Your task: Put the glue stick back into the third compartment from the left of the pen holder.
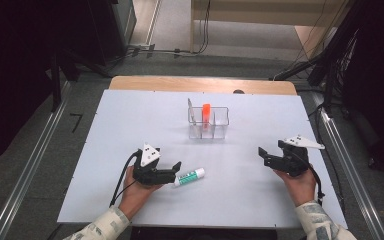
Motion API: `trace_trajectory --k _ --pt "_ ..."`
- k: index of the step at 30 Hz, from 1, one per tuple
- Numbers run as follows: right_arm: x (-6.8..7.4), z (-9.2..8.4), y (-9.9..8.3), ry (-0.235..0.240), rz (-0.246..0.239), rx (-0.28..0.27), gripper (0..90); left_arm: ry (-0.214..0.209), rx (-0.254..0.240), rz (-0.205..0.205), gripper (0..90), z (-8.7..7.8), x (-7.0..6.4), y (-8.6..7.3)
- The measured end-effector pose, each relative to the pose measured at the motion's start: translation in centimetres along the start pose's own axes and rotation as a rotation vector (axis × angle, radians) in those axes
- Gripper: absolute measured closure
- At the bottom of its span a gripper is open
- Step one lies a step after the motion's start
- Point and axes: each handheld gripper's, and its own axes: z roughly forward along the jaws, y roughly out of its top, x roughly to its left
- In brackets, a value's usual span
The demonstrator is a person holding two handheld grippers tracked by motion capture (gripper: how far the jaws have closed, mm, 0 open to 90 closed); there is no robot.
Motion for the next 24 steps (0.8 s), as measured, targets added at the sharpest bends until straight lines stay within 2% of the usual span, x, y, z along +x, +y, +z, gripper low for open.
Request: trace_trajectory --k 5,11,24 --pt "0.1 0.0 0.0 -0.001 -0.004 0.002 17.5 -0.023 0.004 0.008 12.3 0.5 -0.7 -0.2" --pt "0.0 0.0 0.0 0.0 -0.002 -0.001 17.5 -0.05 0.017 0.038 12.5 1.0 -1.5 -0.4" --pt "0.0 0.0 0.0 0.003 -0.004 0.004 17.6 -0.105 0.04 0.083 17.3 1.9 -3.2 -0.6"
